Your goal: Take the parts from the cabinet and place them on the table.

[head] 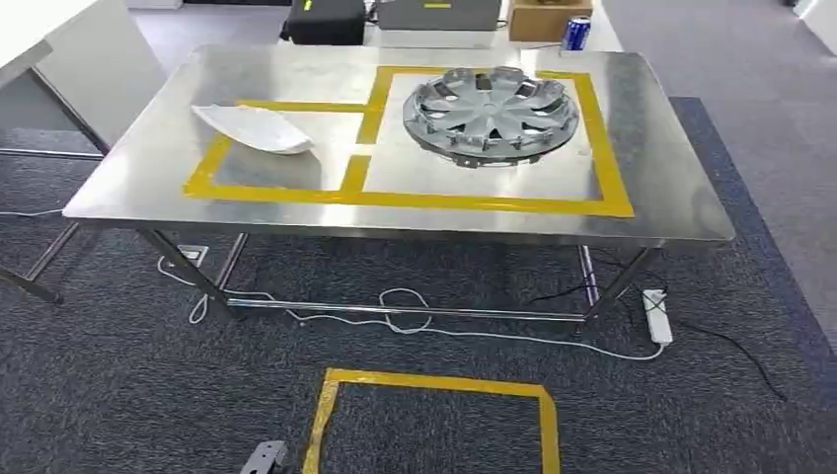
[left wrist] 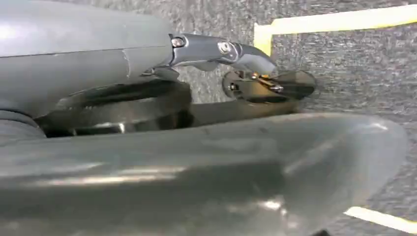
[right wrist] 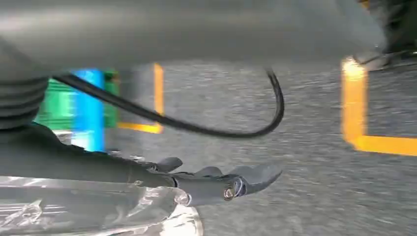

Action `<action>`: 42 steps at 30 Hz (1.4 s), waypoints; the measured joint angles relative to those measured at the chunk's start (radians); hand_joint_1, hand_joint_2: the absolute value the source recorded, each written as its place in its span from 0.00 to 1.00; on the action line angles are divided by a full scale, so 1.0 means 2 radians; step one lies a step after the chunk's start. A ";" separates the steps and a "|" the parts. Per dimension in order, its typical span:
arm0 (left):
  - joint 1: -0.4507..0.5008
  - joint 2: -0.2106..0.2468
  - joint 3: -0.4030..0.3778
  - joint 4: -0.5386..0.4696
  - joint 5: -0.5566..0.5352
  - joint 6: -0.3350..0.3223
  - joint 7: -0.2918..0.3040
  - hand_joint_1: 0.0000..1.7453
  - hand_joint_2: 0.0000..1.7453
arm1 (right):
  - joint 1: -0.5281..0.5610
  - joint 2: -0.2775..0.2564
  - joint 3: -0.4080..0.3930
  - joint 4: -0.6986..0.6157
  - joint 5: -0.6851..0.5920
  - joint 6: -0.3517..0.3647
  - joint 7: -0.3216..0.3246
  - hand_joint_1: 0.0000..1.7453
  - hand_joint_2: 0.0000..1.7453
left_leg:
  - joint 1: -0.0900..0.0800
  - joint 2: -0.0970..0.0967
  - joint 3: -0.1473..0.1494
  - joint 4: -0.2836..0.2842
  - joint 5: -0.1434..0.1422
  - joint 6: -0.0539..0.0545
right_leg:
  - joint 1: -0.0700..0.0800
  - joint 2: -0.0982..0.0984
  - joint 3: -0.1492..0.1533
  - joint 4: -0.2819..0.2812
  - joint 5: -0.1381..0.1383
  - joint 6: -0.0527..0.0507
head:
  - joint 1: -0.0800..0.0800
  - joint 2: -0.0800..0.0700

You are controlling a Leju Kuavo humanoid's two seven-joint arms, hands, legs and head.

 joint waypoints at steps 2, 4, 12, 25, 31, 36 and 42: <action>0.001 0.000 -0.010 0.000 -0.010 0.003 0.017 0.00 0.00 | 0.000 0.000 0.002 0.000 0.005 -0.005 -0.005 0.00 0.00 | -0.003 0.000 -0.007 0.004 0.006 0.009 | -0.002 -0.001 -0.002 -0.004 0.010 0.005 | 0.000 0.000; 0.005 -0.001 -0.014 0.000 -0.011 0.005 0.025 0.00 0.00 | 0.003 0.000 0.002 0.000 0.004 -0.005 -0.007 0.00 0.00 | -0.001 0.002 -0.016 0.002 0.017 0.020 | -0.005 0.002 -0.011 0.007 -0.010 0.012 | 0.000 0.000; 0.008 -0.001 -0.025 0.001 -0.022 0.012 0.052 0.00 0.00 | 0.001 0.000 0.003 0.000 0.002 0.008 0.013 0.00 0.00 | -0.001 0.002 -0.074 0.008 0.061 0.021 | -0.006 0.003 0.029 0.083 -0.053 0.017 | 0.006 0.000; 0.016 0.001 -0.053 0.001 -0.052 0.039 0.068 0.00 0.00 | 0.003 0.000 0.007 0.001 0.010 0.026 0.039 0.00 0.00 | -0.001 0.003 -0.121 0.160 -0.009 -0.003 | -0.004 0.025 0.041 -0.016 -0.032 -0.011 | 0.002 0.000; 0.012 0.000 -0.054 0.001 -0.054 0.037 0.077 0.00 0.00 | 0.001 0.002 0.013 0.002 0.010 0.042 0.036 0.00 0.00 | -0.001 -0.030 -0.019 -0.001 0.021 0.010 | -0.002 0.055 0.016 -0.012 -0.009 0.002 | 0.002 0.000; 0.012 -0.002 -0.054 0.001 -0.052 0.031 0.077 0.00 0.00 | 0.003 0.002 0.013 0.003 0.008 0.049 0.035 0.00 0.00 | 0.002 -0.002 -0.024 -0.003 0.029 0.022 | -0.004 0.019 -0.018 0.050 -0.048 0.016 | 0.011 0.000; 0.016 -0.001 -0.053 0.001 -0.045 0.026 0.072 0.00 0.00 | 0.006 0.002 0.015 0.003 0.010 0.056 0.031 0.00 0.00 | 0.001 0.038 -0.025 -0.003 0.030 0.021 | -0.011 0.000 -0.005 0.074 -0.048 0.025 | 0.011 0.000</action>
